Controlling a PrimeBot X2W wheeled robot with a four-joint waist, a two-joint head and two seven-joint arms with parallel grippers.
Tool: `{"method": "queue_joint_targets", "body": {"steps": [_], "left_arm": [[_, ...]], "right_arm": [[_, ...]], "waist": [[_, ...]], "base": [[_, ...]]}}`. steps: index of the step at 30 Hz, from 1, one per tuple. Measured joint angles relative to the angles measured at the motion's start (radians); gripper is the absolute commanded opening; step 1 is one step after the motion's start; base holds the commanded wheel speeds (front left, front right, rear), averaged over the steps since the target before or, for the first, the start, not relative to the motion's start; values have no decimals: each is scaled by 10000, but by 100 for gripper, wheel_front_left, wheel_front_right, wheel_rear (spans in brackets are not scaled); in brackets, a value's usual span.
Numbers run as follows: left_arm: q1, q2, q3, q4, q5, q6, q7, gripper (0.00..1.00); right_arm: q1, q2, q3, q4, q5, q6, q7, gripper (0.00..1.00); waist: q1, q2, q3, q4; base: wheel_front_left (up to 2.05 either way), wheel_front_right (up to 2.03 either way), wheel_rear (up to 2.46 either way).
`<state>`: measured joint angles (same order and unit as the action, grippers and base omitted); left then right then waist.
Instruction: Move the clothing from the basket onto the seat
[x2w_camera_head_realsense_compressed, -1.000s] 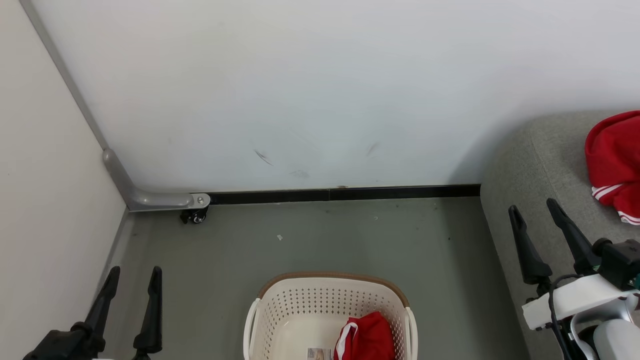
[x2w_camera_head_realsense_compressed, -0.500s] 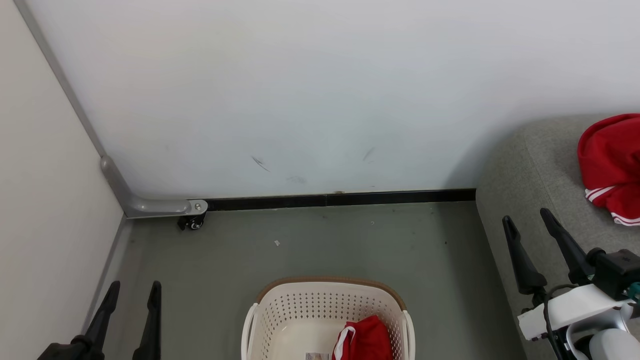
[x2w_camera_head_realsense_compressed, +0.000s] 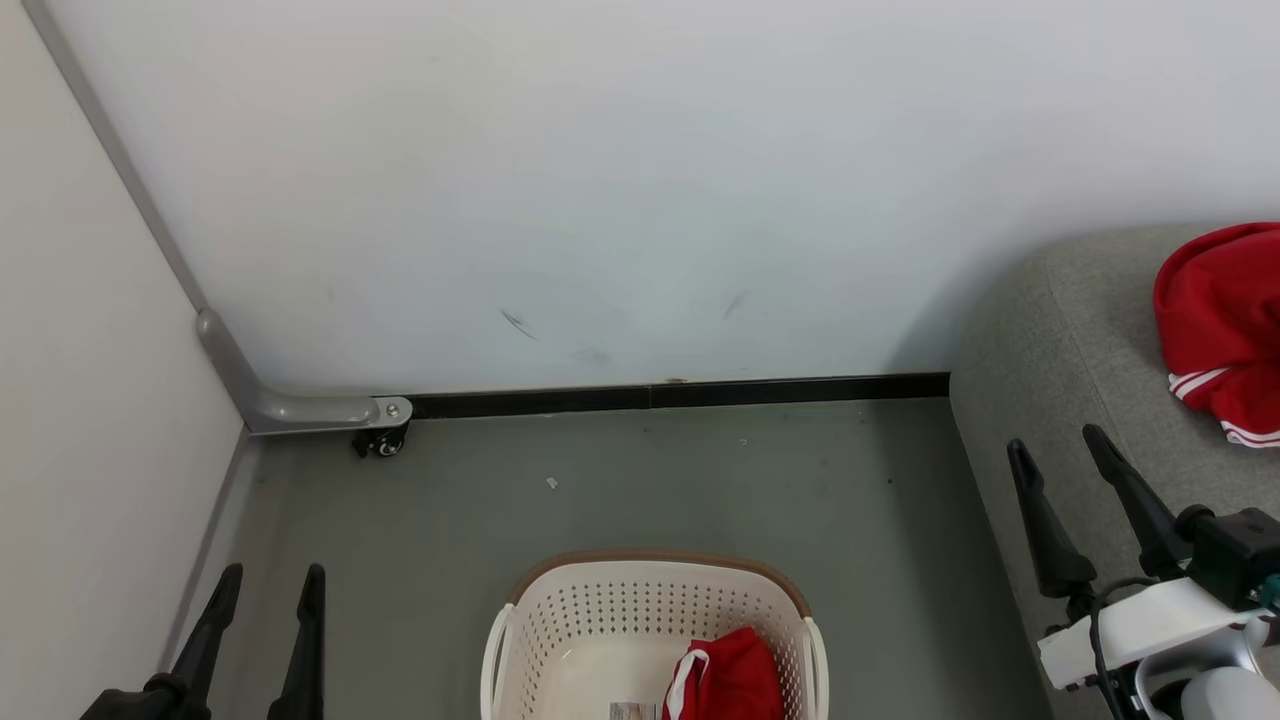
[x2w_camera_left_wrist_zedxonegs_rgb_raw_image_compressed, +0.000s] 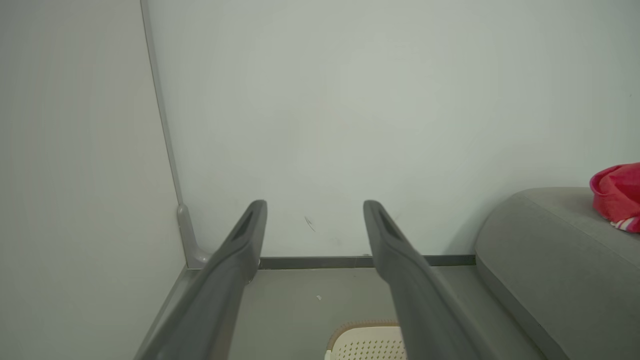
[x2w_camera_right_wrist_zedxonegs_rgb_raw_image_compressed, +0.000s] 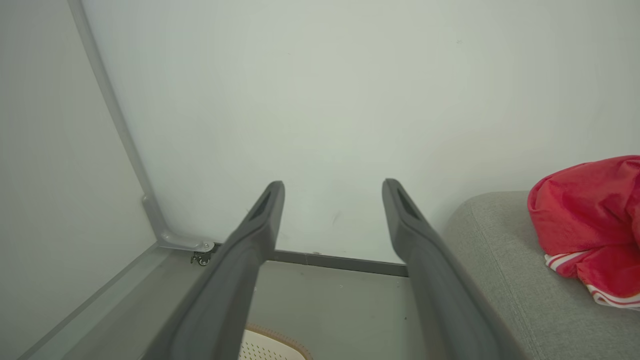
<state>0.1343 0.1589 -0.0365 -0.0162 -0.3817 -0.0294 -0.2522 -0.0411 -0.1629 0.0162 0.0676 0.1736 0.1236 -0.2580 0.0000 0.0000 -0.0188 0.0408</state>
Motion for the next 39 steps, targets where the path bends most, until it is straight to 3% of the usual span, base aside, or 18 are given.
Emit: {"method": "queue_joint_targets", "body": {"steps": [15,39], "left_arm": [[6,-182,-130,-2,155,-274,0,100],[-514,-399,-1542,805,253,-713,19,100]], "right_arm": [[-2,-23,54,-232,0,0,0,100],[-632,-150,-253,-890,-186,0,0,100]], "waist": [[0,0,224,-115],[0,0,1410,-468]], "base": [[0,0,0],[0,0,0]]}}
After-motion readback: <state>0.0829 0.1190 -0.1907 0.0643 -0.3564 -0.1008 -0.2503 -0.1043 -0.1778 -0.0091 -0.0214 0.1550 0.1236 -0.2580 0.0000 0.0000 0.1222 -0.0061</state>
